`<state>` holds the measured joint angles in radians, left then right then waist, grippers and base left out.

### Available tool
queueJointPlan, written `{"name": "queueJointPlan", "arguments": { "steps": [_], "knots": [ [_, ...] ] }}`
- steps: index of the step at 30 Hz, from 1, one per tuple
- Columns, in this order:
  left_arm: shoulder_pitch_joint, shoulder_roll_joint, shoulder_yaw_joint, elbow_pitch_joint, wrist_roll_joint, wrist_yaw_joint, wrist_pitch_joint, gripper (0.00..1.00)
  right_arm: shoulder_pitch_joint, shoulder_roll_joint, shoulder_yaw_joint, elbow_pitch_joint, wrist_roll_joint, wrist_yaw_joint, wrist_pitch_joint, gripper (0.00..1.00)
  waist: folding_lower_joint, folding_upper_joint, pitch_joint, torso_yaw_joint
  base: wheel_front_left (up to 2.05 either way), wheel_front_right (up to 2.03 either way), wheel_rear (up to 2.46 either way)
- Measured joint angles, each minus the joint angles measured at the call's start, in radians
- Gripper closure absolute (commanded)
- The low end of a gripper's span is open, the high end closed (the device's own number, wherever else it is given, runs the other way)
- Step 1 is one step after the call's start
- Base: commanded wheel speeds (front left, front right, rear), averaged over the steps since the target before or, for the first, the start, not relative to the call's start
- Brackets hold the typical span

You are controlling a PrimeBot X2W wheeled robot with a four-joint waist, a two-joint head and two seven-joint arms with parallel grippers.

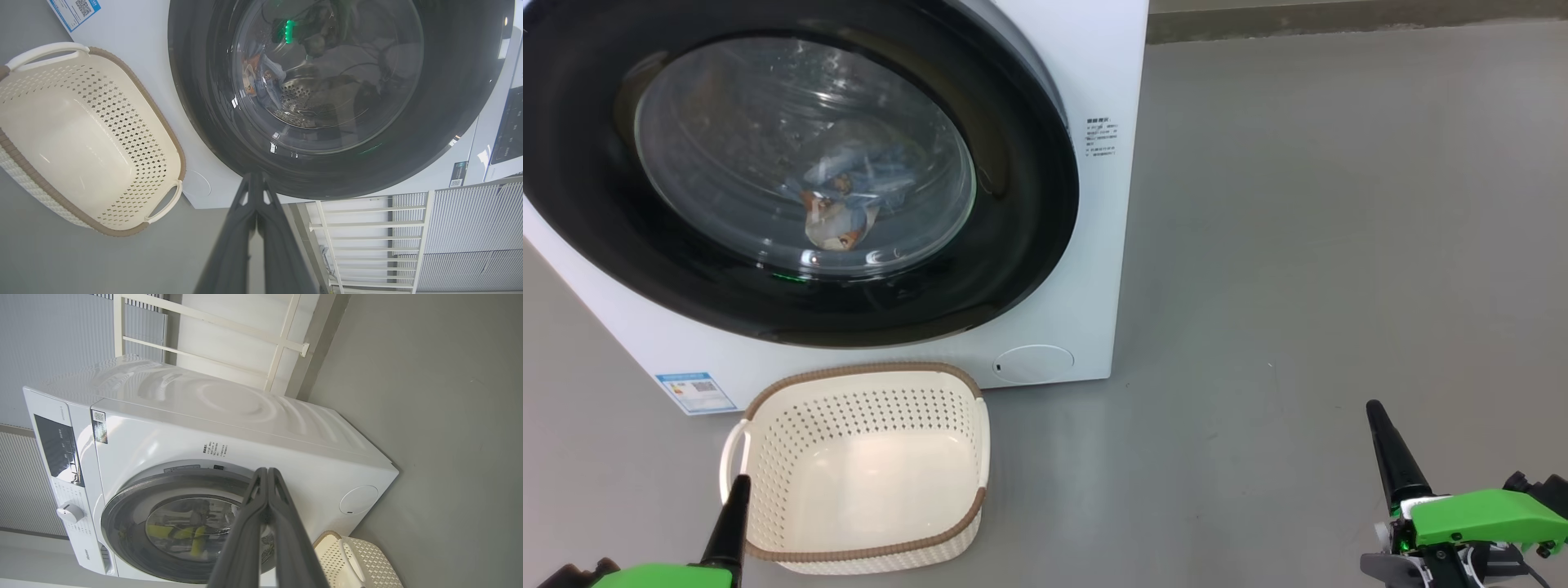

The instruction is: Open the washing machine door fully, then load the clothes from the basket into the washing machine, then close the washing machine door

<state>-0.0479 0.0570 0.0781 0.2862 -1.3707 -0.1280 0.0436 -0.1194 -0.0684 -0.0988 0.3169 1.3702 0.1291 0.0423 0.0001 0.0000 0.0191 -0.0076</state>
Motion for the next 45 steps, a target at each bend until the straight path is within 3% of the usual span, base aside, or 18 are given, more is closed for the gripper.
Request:
{"name": "queueJointPlan", "arguments": {
  "steps": [24, 45],
  "knots": [
    [-0.018, -0.019, 0.002, -0.007, -0.224, 0.000, 0.063, 1.00, 0.019, 0.019, -0.036, -0.036, 0.213, 0.000, 0.063, 1.00, 0.0000, 0.0000, -0.017, 0.007, 0.00, 0.00, 0.00],
    [-0.019, -0.020, 0.002, -0.008, -0.229, 0.000, 0.063, 1.00, 0.020, 0.021, -0.038, -0.038, 0.235, 0.000, 0.063, 1.00, 0.0000, 0.0000, -0.018, 0.008, 0.00, 0.00, 0.00]
  ]
}}
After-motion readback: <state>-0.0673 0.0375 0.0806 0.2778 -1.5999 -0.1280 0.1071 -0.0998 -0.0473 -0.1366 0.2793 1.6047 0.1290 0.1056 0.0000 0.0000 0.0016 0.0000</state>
